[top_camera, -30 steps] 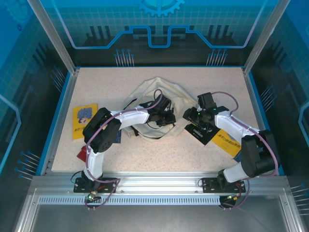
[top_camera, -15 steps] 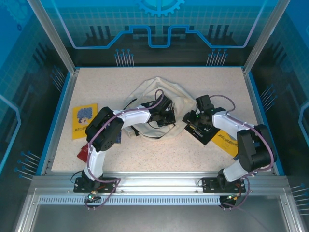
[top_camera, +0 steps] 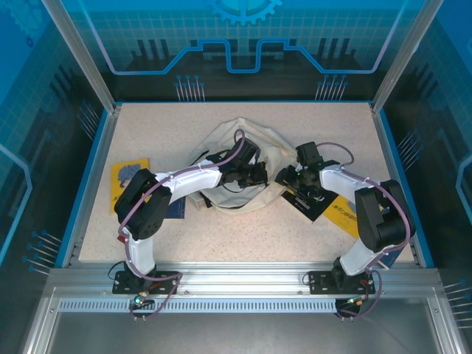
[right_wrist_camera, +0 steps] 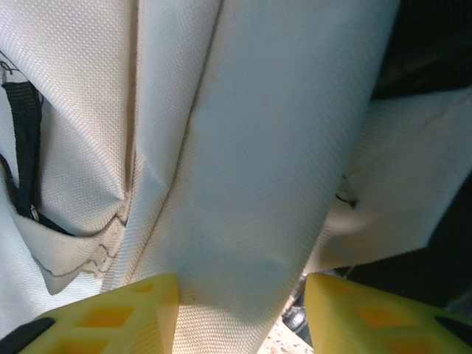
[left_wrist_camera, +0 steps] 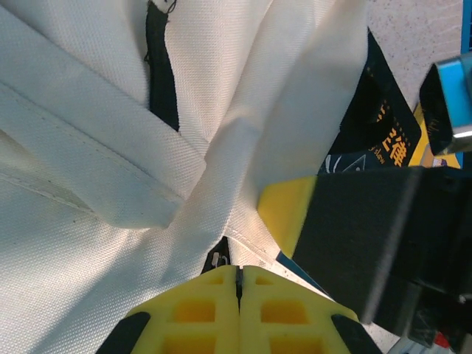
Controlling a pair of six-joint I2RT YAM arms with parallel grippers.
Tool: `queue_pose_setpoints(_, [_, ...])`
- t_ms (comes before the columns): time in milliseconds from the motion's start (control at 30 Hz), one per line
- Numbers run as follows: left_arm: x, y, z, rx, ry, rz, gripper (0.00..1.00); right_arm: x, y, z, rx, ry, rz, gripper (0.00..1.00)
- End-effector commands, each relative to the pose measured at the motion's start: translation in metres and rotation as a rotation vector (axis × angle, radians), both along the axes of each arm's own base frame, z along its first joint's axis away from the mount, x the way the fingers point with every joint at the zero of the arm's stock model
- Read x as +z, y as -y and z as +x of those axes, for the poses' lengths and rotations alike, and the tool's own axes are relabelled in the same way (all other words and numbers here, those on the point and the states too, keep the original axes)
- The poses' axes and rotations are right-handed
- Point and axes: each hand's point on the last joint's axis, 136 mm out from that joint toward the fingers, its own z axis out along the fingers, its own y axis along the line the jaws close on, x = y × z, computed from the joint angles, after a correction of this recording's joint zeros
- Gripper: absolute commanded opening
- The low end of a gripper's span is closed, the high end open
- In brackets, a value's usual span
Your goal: Pack books, pencil case, and school supplies into a backpack
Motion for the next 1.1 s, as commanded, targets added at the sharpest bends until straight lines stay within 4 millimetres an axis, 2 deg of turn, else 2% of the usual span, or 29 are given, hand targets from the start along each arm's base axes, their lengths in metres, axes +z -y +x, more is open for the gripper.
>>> queue_pose_setpoints(0, [0.003, -0.001, -0.011, -0.04, -0.003, 0.009, 0.0, 0.004, -0.005, 0.012, 0.002, 0.019, 0.033, 0.42])
queue_pose_setpoints(67, [0.001, -0.003, -0.012, -0.039, -0.006, 0.02, 0.0, 0.004, -0.005, 0.016, 0.005, 0.028, 0.032, 0.32])
queue_pose_setpoints(133, [-0.003, -0.009, -0.014, -0.031, -0.017, 0.054, 0.0, 0.003, -0.005, 0.02, 0.005, 0.032, 0.025, 0.17])
queue_pose_setpoints(167, [-0.005, -0.012, -0.016, -0.032, -0.021, 0.072, 0.0, 0.002, -0.004, 0.021, 0.001, 0.033, 0.017, 0.12])
queue_pose_setpoints(300, [-0.007, -0.035, -0.027, -0.023, -0.023, 0.156, 0.0, -0.004, 0.005, 0.026, -0.039, 0.04, -0.03, 0.06])
queue_pose_setpoints(467, [-0.002, -0.07, -0.05, -0.015, -0.038, 0.273, 0.0, -0.008, 0.018, 0.032, -0.106, 0.042, -0.085, 0.05])
queue_pose_setpoints(667, [-0.007, -0.116, -0.083, -0.003, -0.074, 0.399, 0.0, -0.014, 0.025, 0.042, -0.152, 0.025, -0.134, 0.04])
queue_pose_setpoints(767, [-0.009, -0.14, -0.092, 0.021, -0.071, 0.478, 0.0, -0.014, 0.029, 0.05, -0.159, 0.029, -0.158, 0.04])
queue_pose_setpoints(900, [-0.017, -0.169, -0.093, 0.081, -0.088, 0.554, 0.0, -0.012, 0.034, 0.062, -0.158, 0.043, -0.183, 0.04])
queue_pose_setpoints(967, [-0.02, -0.176, -0.092, 0.1, -0.089, 0.556, 0.0, -0.009, 0.032, 0.068, -0.14, 0.05, -0.179, 0.05])
queue_pose_setpoints(1067, [-0.013, -0.159, -0.081, 0.073, -0.056, 0.465, 0.0, 0.003, 0.014, 0.072, -0.068, 0.068, -0.106, 0.15])
